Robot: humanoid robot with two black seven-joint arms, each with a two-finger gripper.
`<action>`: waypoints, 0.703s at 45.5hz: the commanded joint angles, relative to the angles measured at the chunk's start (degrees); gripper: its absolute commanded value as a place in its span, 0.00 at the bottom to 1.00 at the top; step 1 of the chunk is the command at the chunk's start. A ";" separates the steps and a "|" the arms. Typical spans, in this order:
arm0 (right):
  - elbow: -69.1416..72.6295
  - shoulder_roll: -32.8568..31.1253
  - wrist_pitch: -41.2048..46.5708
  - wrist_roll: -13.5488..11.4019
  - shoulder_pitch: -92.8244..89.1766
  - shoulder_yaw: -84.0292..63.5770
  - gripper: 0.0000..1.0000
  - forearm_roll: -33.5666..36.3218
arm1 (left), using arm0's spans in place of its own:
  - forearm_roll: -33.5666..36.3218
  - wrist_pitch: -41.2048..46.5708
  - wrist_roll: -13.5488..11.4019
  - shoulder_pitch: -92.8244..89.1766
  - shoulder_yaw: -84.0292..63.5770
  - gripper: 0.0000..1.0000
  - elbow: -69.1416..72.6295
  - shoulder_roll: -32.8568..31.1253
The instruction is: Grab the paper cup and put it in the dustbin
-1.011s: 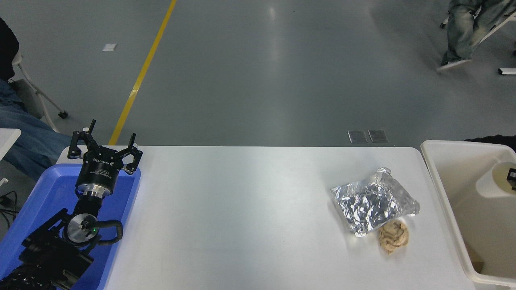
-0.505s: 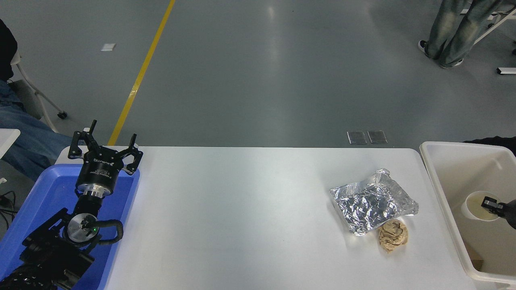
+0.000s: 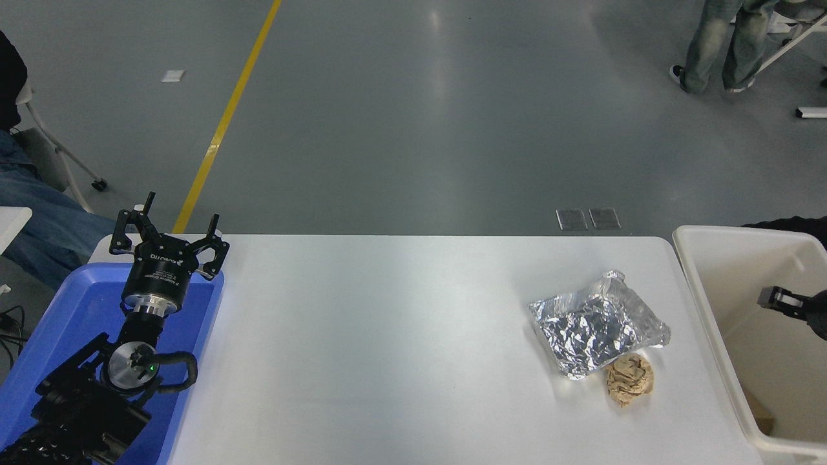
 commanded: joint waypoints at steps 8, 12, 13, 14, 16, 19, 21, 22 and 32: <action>33.80 12.71 23.55 0.22 42.56 -14.91 1.00 13.30 | -0.01 0.00 -0.07 0.17 0.01 1.00 0.09 -0.01; 38.64 18.50 23.55 0.13 45.46 -13.41 1.00 20.34 | -0.10 0.09 -0.15 0.17 -0.08 1.00 0.09 -0.01; 39.08 20.08 23.55 0.13 46.16 -13.15 1.00 21.84 | -0.10 0.09 -0.15 0.17 -0.08 1.00 0.09 -0.01; 39.17 21.41 23.55 0.13 46.78 -12.88 1.00 23.50 | -0.10 0.09 -0.15 0.17 -0.08 1.00 0.09 -0.01; 39.08 23.87 23.55 0.13 47.92 -12.27 1.00 26.41 | -0.10 0.09 -0.15 0.17 -0.08 1.00 0.09 -0.01; 39.08 26.68 23.55 -0.04 48.80 -11.13 1.00 29.49 | -0.10 0.09 -0.15 0.17 -0.08 1.00 0.09 -0.01; 39.08 28.27 23.55 -0.04 49.50 -10.33 1.00 30.72 | -0.10 0.09 -0.15 0.17 -0.08 1.00 0.09 -0.01; 39.08 29.06 23.55 -0.04 49.77 -10.07 1.00 31.25 | -0.10 0.09 -0.15 0.17 -0.08 1.00 0.09 -0.01; 38.29 33.81 23.55 -0.04 50.30 -8.05 1.00 33.72 | -0.10 0.09 -0.15 0.17 -0.08 1.00 0.09 -0.01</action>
